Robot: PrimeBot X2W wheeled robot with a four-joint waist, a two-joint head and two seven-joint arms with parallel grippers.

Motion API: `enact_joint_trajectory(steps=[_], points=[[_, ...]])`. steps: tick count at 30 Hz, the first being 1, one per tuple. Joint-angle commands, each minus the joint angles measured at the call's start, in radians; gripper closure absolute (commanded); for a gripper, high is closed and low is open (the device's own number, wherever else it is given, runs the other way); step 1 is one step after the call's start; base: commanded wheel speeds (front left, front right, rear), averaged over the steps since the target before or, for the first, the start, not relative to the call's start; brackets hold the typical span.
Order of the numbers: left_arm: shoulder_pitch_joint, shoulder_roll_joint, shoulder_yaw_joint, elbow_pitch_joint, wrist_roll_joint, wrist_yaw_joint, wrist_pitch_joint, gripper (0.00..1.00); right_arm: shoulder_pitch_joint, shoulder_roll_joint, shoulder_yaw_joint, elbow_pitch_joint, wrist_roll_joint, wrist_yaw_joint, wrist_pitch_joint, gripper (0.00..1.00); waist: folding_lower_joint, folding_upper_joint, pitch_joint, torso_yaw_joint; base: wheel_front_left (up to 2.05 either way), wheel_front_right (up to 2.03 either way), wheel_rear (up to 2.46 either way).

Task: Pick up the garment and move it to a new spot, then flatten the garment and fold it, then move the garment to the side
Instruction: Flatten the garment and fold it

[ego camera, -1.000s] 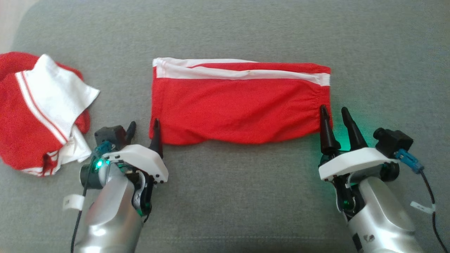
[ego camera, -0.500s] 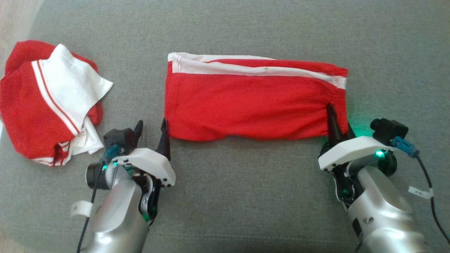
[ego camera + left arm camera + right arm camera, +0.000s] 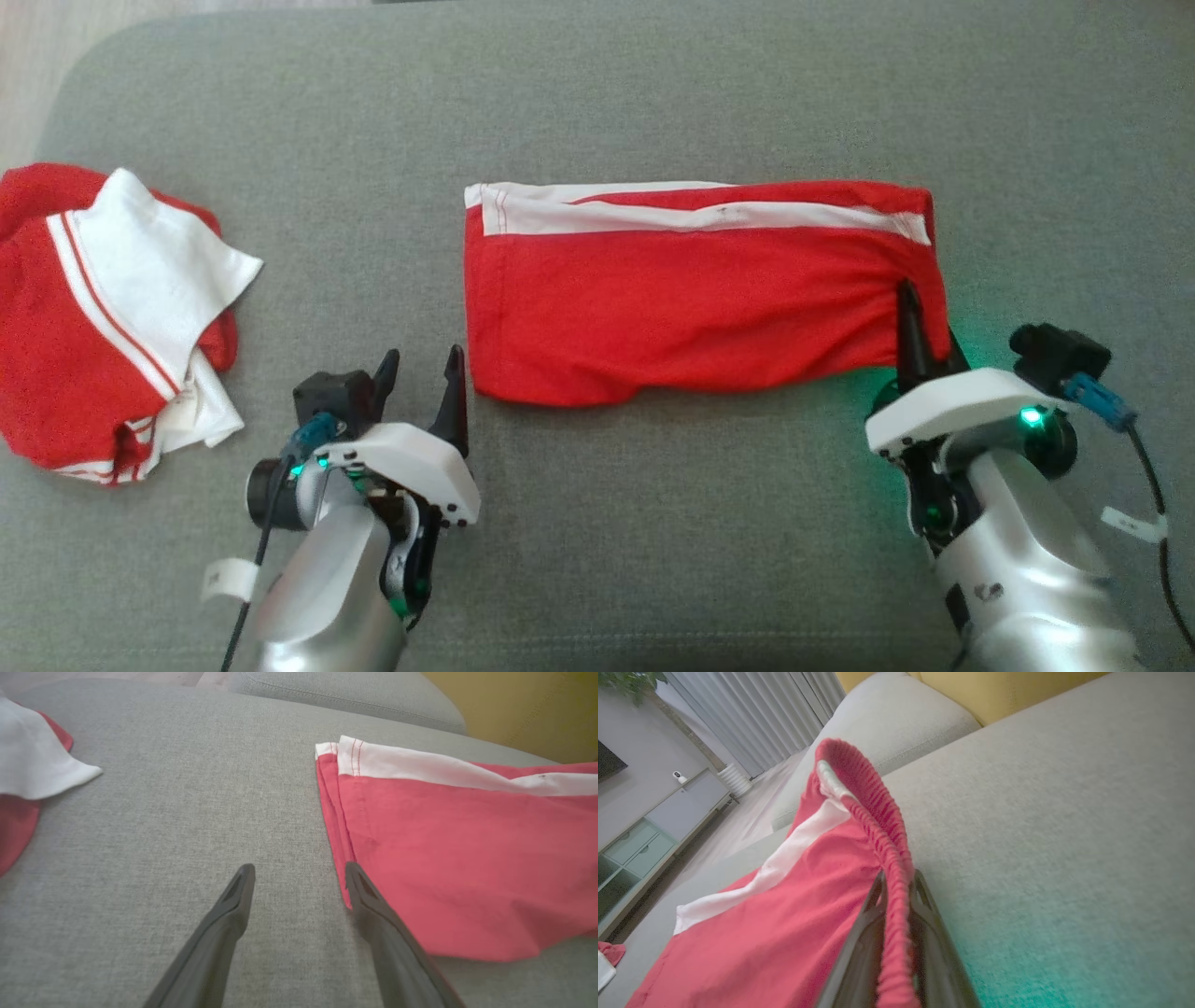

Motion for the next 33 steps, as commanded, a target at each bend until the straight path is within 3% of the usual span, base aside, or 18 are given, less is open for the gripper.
enact_joint_trajectory(steps=[1,6,11,20,21,22,27,33], points=[[-0.009,0.017,0.023,-0.031,-0.006,0.007,-0.005,0.0,-0.027,0.004,0.031,-0.041,-0.006,0.007,-0.004,1.0,0.0,0.0,-0.005,0.001,0.0,0.0,0.0],[0.008,0.017,-0.019,-0.044,-0.05,0.011,-0.005,0.0,-0.05,0.01,0.144,-0.113,0.041,0.007,0.006,1.0,0.0,0.0,-0.022,0.042,0.0,0.0,0.0],[0.026,0.017,-0.073,-0.054,-0.083,0.021,-0.005,0.0,-0.057,0.011,0.303,-0.179,0.132,0.007,0.033,1.0,0.0,0.0,-0.047,0.138,0.0,0.0,0.0],[0.049,0.017,-0.157,-0.087,-0.107,0.043,-0.005,0.0,-0.119,0.011,0.415,-0.087,0.19,0.007,0.029,0.98,0.0,0.0,-0.047,0.333,0.0,0.0,0.0],[0.05,0.017,-0.165,-0.088,-0.109,0.045,-0.005,0.0,-0.129,0.011,0.421,-0.07,0.197,0.007,0.025,0.4,0.0,0.0,-0.046,0.345,0.0,0.0,0.0],[0.051,0.017,-0.171,-0.087,-0.11,0.046,-0.005,0.0,-0.139,0.011,0.43,-0.058,0.205,0.007,0.02,0.0,0.0,0.0,-0.046,0.354,0.0,0.0,0.0],[0.046,0.017,-0.154,-0.09,-0.093,0.065,-0.005,0.0,-0.167,0.011,0.423,-0.071,0.21,0.007,-0.003,0.0,0.0,0.0,-0.047,0.315,0.0,0.0,0.0],[0.044,0.017,-0.072,-0.137,-0.019,0.089,-0.005,0.0,-0.095,0.011,0.169,-0.168,-0.037,0.007,-0.004,0.0,0.0,0.0,-0.052,0.198,0.0,0.0,0.0]])
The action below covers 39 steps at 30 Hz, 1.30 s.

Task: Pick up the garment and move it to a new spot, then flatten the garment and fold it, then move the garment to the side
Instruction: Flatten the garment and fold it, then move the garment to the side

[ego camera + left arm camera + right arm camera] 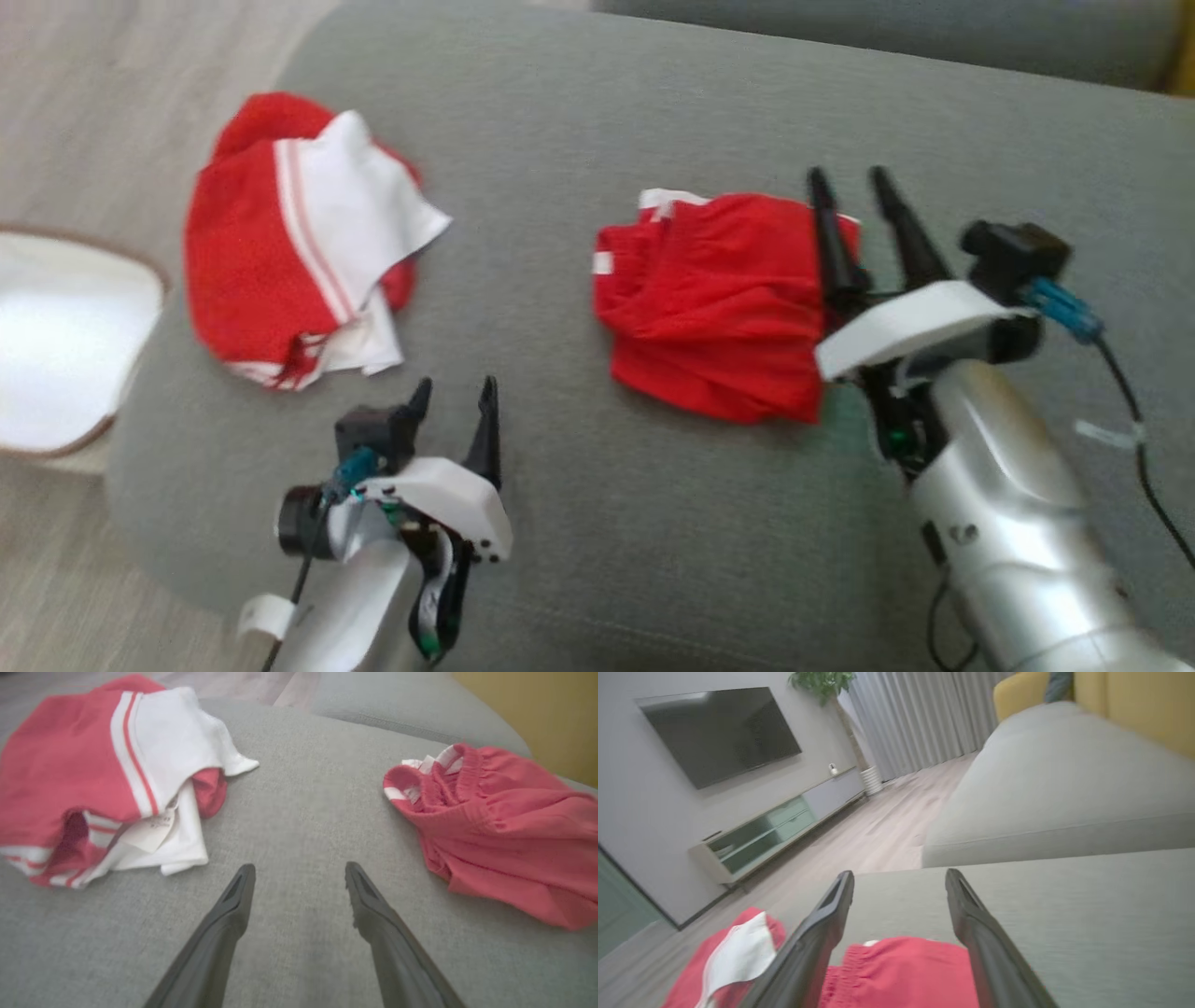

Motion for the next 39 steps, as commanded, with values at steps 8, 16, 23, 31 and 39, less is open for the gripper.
enact_joint_trajectory(steps=[8,16,23,31,39], points=[[0.001,0.013,0.162,-0.1,0.126,0.018,-0.005,0.0,0.174,0.013,-0.209,-0.146,-0.227,0.007,-0.011,0.0,0.0,0.0,-0.008,-0.199,0.0,0.0,0.0],[0.068,0.013,0.235,-0.138,0.187,0.007,-0.005,0.0,0.256,0.013,-0.219,-0.161,-0.263,0.007,-0.011,0.0,0.0,0.0,-0.035,-0.264,0.0,0.0,0.0],[0.139,0.013,0.266,-0.167,0.201,0.0,-0.005,0.0,0.313,0.013,-0.183,-0.15,-0.235,0.007,-0.011,0.0,0.0,0.0,-0.058,-0.278,0.0,0.0,0.0],[0.133,0.013,0.237,-0.172,0.193,-0.006,-0.005,0.0,0.296,0.013,-0.136,-0.132,-0.203,0.007,-0.011,0.0,0.0,0.0,-0.037,-0.25,0.0,0.0,0.0],[0.103,0.013,0.166,-0.167,0.177,-0.015,-0.005,0.0,0.155,0.013,0.015,-0.031,-0.113,0.007,-0.011,0.0,0.0,0.0,0.019,-0.145,0.0,0.0,0.0]])
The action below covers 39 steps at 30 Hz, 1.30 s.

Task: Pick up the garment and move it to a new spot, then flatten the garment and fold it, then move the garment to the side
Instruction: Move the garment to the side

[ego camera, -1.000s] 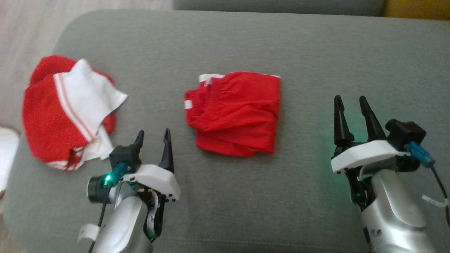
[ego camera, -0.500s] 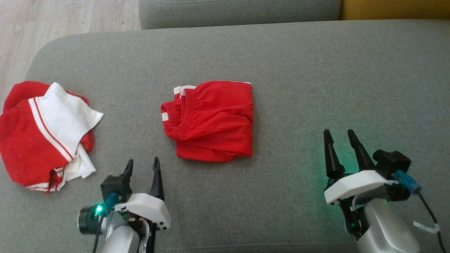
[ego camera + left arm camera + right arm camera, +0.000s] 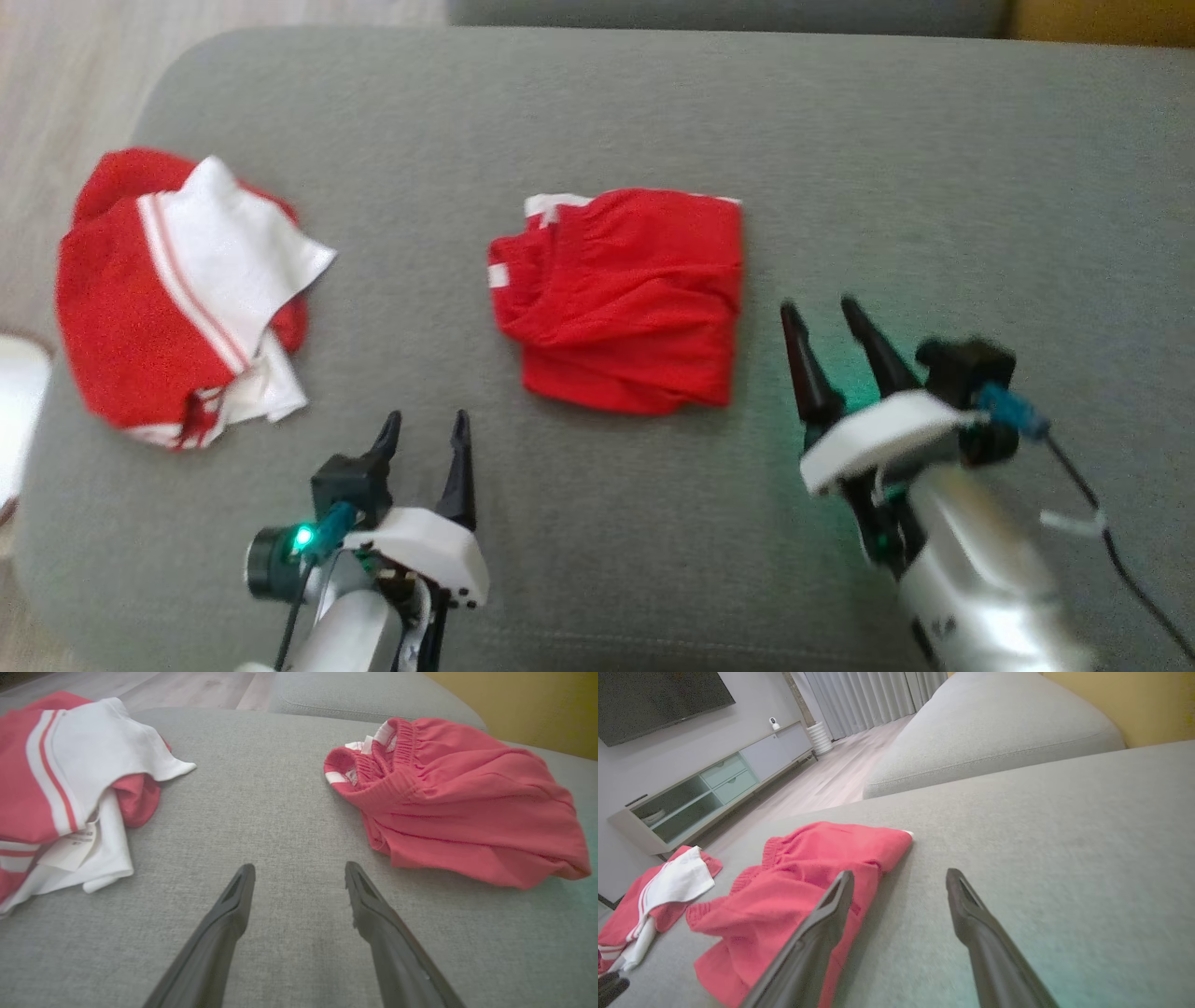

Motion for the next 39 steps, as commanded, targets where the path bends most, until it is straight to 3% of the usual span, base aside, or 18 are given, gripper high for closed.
enact_joint_trajectory(steps=[1,10,11,12,17,20,32,39], points=[[-0.048,0.012,0.018,-0.026,-0.003,-0.004,-0.005,0.0,-0.055,0.005,0.023,-0.008,0.013,0.007,-0.011,0.0,0.0,0.0,0.029,0.052,0.0,0.0,0.0],[-0.051,0.012,-0.011,-0.016,-0.004,0.0,-0.005,0.0,-0.175,0.005,0.07,0.271,0.059,0.007,0.003,0.0,0.0,0.0,0.052,0.176,0.0,0.0,0.0],[-0.05,0.012,-0.01,-0.017,-0.003,0.0,-0.005,0.0,-0.18,0.005,0.087,0.289,0.073,0.007,0.006,0.25,0.0,0.0,0.051,0.18,0.0,0.0,0.0],[-0.048,0.012,-0.008,-0.017,-0.002,0.0,-0.005,0.0,-0.184,0.005,0.102,0.302,0.084,0.007,0.005,0.99,0.0,0.0,0.05,0.182,0.0,0.0,0.0],[-0.044,0.012,0.009,-0.017,0.001,0.001,-0.005,0.0,-0.207,0.005,0.132,0.324,0.099,0.007,-0.006,1.0,0.0,0.0,0.037,0.148,0.0,0.0,0.0],[-0.045,0.012,0.018,-0.018,0.002,-0.002,-0.005,0.0,-0.216,0.005,0.133,0.32,0.094,0.007,-0.01,1.0,0.0,0.0,0.023,0.082,0.0,0.0,0.0],[-0.134,0.012,0.028,-0.009,0.042,-0.029,-0.005,0.0,-0.204,0.005,0.126,0.208,0.05,0.007,-0.011,1.0,0.0,0.0,0.061,-0.402,0.0,0.0,0.0],[-0.188,0.012,0.009,0.013,0.068,-0.051,-0.005,0.0,-0.201,0.005,0.129,0.171,0.06,0.007,-0.011,1.0,0.0,0.0,0.11,-0.576,0.0,0.0,0.0]])
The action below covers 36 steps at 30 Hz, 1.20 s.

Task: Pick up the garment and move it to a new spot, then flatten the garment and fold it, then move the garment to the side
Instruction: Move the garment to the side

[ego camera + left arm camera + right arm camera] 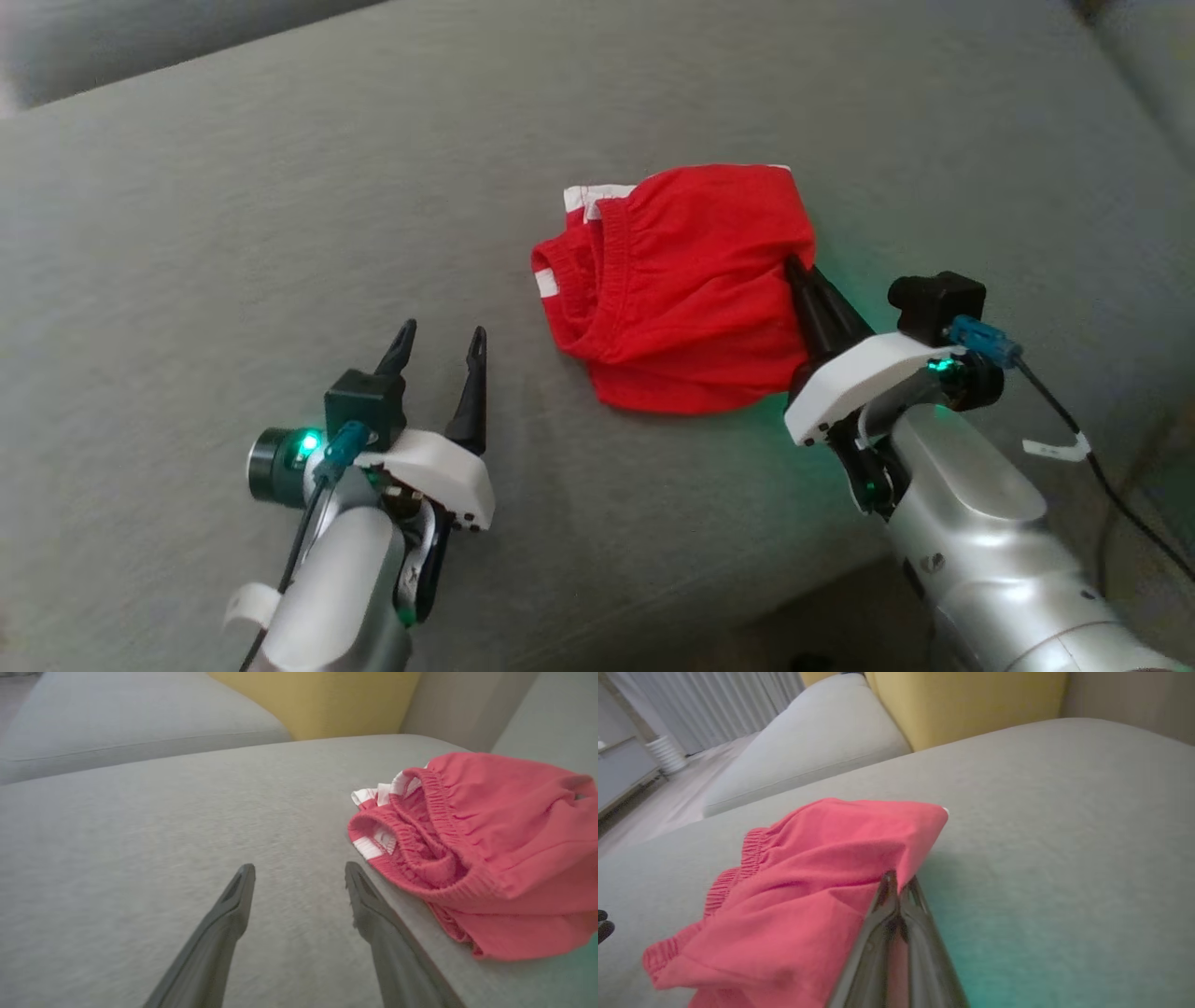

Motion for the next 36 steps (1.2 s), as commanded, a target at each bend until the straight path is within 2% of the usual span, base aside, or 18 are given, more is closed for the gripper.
enact_joint_trajectory(steps=[1,4,8,12,18,20,24,25,26,27,28,29,31,32,33,36], points=[[-0.037,0.01,0.022,-0.019,0.007,-0.002,-0.005,0.0,-0.008,0.014,0.013,-0.027,-0.006,0.007,-0.012,1.0,0.0,0.0,0.055,-0.138,0.0,0.0,0.0],[-0.054,0.01,0.013,-0.009,0.019,-0.011,-0.005,0.0,-0.059,0.014,-0.014,-0.005,-0.066,0.007,-0.012,1.0,0.0,0.0,0.091,-0.14,0.0,0.0,0.0],[-0.068,0.01,0.012,0.004,0.035,-0.021,-0.005,0.0,-0.141,-0.012,-0.065,0.061,-0.164,0.007,-0.012,1.0,0.0,0.0,0.127,-0.089,0.0,0.0,0.0],[-0.075,0.01,0.026,0.001,0.052,-0.023,-0.005,0.0,-0.232,-0.1,-0.141,0.132,-0.258,0.007,-0.012,1.0,0.0,0.0,0.159,-0.01,0.0,0.0,0.0],[-0.072,0.01,0.058,-0.021,0.065,-0.023,-0.005,0.0,-0.329,-0.295,-0.335,0.245,-0.4,0.007,-0.012,1.0,0.0,0.0,0.191,0.098,0.0,0.0,0.0],[-0.065,0.01,0.066,-0.027,0.065,-0.023,-0.005,0.0,-0.341,-0.334,-0.402,0.268,-0.44,0.007,-0.012,1.0,0.0,0.0,0.193,0.119,0.0,0.0,0.0],[-0.055,0.01,0.075,-0.034,0.062,-0.023,-0.005,0.0,-0.35,-0.358,-0.48,0.28,-0.5,0.007,-0.012,1.0,0.0,0.0,0.193,0.133,0.0,0.0,0.0],[-0.052,0.01,0.077,-0.035,0.06,-0.022,-0.005,0.0,-0.351,-0.359,-0.502,0.277,-0.518,0.007,-0.012,0.98,0.0,0.0,0.191,0.135,0.0,0.0,0.0],[-0.049,0.01,0.079,-0.036,0.058,-0.022,-0.005,0.0,-0.349,-0.357,-0.523,0.273,-0.534,0.007,-0.012,0.83,0.0,0.0,0.189,0.137,0.0,0.0,0.0],[-0.046,0.01,0.08,-0.036,0.057,-0.022,-0.005,0.0,-0.347,-0.354,-0.543,0.266,-0.551,0.007,-0.012,0.79,0.0,0.0,0.186,0.137,0.0,0.0,0.0],[-0.043,0.01,0.081,-0.037,0.056,-0.022,-0.005,0.0,-0.344,-0.353,-0.56,0.257,-0.57,0.007,-0.012,0.95,0.0,0.0,0.183,0.137,0.0,0.0,0.0],[-0.041,0.01,0.082,-0.037,0.054,-0.021,-0.005,0.0,-0.34,-0.352,-0.576,0.249,-0.591,0.007,-0.012,1.0,0.0,0.0,0.18,0.136,0.0,0.0,0.0],[-0.04,0.01,0.08,-0.037,0.053,-0.021,-0.005,0.0,-0.331,-0.347,-0.613,0.227,-0.627,0.007,-0.012,1.0,0.0,0.0,0.174,0.135,0.0,0.0,0.0],[-0.041,0.01,0.079,-0.037,0.052,-0.02,-0.005,0.0,-0.326,-0.344,-0.633,0.212,-0.645,0.007,-0.012,0.85,0.0,0.0,0.17,0.134,0.0,0.0,0.0],[-0.041,0.01,0.078,-0.036,0.051,-0.02,-0.005,0.0,-0.319,-0.342,-0.647,0.201,-0.668,0.007,-0.012,0.0,0.0,0.0,0.166,0.133,0.0,0.0,0.0],[-0.04,0.01,0.076,-0.036,0.043,-0.018,-0.005,0.0,-0.306,-0.328,-0.695,0.167,-0.724,0.007,-0.012,0.0,0.0,0.0,0.149,0.135,0.0,0.0,0.0]])
